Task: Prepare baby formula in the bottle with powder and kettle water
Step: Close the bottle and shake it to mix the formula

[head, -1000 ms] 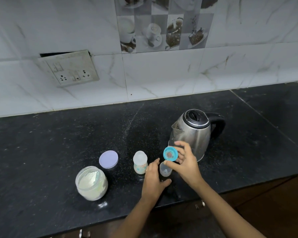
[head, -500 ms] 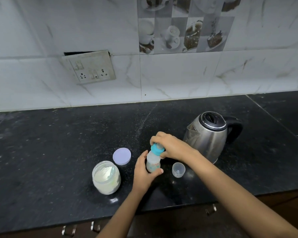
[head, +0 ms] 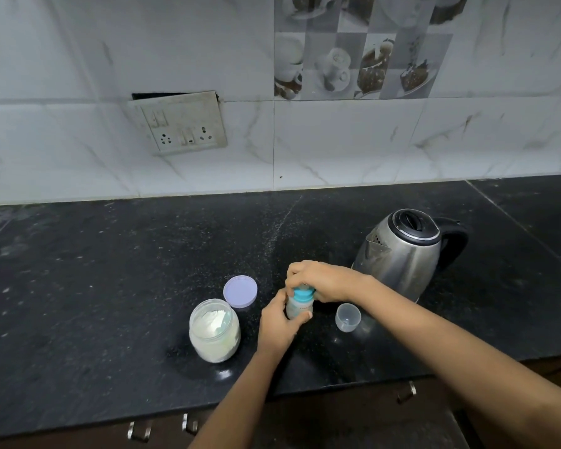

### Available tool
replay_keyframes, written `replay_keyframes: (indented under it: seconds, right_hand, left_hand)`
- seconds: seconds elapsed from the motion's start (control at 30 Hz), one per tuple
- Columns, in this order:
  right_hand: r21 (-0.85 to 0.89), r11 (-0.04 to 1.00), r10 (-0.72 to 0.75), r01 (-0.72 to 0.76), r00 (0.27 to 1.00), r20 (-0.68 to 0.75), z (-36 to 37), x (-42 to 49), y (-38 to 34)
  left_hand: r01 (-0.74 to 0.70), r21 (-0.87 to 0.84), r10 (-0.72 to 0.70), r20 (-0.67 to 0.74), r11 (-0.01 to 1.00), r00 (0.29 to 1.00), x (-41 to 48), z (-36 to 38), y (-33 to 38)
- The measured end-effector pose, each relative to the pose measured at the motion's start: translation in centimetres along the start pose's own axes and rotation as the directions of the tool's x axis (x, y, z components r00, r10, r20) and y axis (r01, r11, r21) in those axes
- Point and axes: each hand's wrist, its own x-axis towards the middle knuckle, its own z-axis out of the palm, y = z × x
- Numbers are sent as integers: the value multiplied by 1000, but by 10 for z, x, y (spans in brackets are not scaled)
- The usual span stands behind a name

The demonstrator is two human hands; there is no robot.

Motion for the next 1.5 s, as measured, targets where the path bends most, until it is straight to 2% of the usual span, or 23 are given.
replay_keyframes:
  seconds: [0.17, 0.3, 0.37, 0.43, 0.53, 0.6, 0.67, 0.8, 0.9, 1.03, 1.1, 1.17, 1.23, 1.33, 1.4, 1.47, 1.5]
  right_hand:
    - [-3, 999, 32, -32, 999, 15, -3, 0, -1]
    - [-33, 966, 256, -256, 967, 6, -3, 4, -6]
    - [60, 921, 389, -385, 918, -75, 3, 6, -12]
    - [154, 840, 540, -521, 830, -141, 9, 8, -18]
    - [62, 783, 615, -618, 758, -216, 17, 9, -23]
    - [115, 808, 589, -578, 781, -207, 19, 7, -23]
    - [126, 853, 521, -507, 840, -152, 16, 3, -22]
    - [-42, 950, 309, -310, 951, -22, -1, 2, -23]
    - [-175, 959, 235, -221, 970, 62, -8, 8, -27]
    - [-247, 948, 236, -203, 965, 111, -13, 14, -30]
    - [-191, 944, 285, -268, 956, 65, -13, 13, -26]
    - [-41, 922, 385, -385, 923, -19, -8, 11, -25]
    - [126, 857, 512, -500, 853, -98, 3, 9, -26]
    - [261, 720, 689, -643, 706, -163, 15, 2, -28]
    - [343, 656, 743, -672, 656, -135, 19, -10, -25]
    - [405, 657, 732, -637, 668, -136, 24, -24, -18]
    - [467, 679, 700, -567, 691, -180, 28, -29, -12]
  left_hand:
    - [-18, 39, 17, 32, 999, 999, -1, -3, 2]
    - [-35, 69, 32, 49, 997, 998, -1, -6, 4]
    - [-24, 74, 21, 52, 997, 998, -1, -6, 5]
    - [-13, 78, 9, 50, 997, 999, -1, -6, 5]
    - [6, 88, -11, 58, 996, 998, 0, -7, 6]
    - [-1, 83, -5, 73, 997, 997, 1, -8, 5]
    - [-5, 90, -3, 88, 996, 996, 2, -9, 5]
    - [-12, 122, 1, 92, 992, 996, 4, -9, 3]
    - [-11, 134, 0, 87, 991, 996, 4, -9, 4]
    - [-10, 136, -2, 85, 991, 996, 4, -9, 4]
    - [-13, 132, 2, 87, 991, 996, 3, -9, 4]
    - [-7, 134, -5, 87, 991, 996, 3, -9, 5]
    - [7, 128, -17, 82, 992, 997, 3, -10, 6]
    - [17, 156, -29, 77, 988, 997, 4, -10, 6]
    - [-6, 146, -7, 87, 989, 996, 4, -9, 4]
    - [-11, 126, -2, 96, 992, 995, 4, -9, 3]
    - [-12, 119, 1, 94, 993, 996, 4, -8, 2]
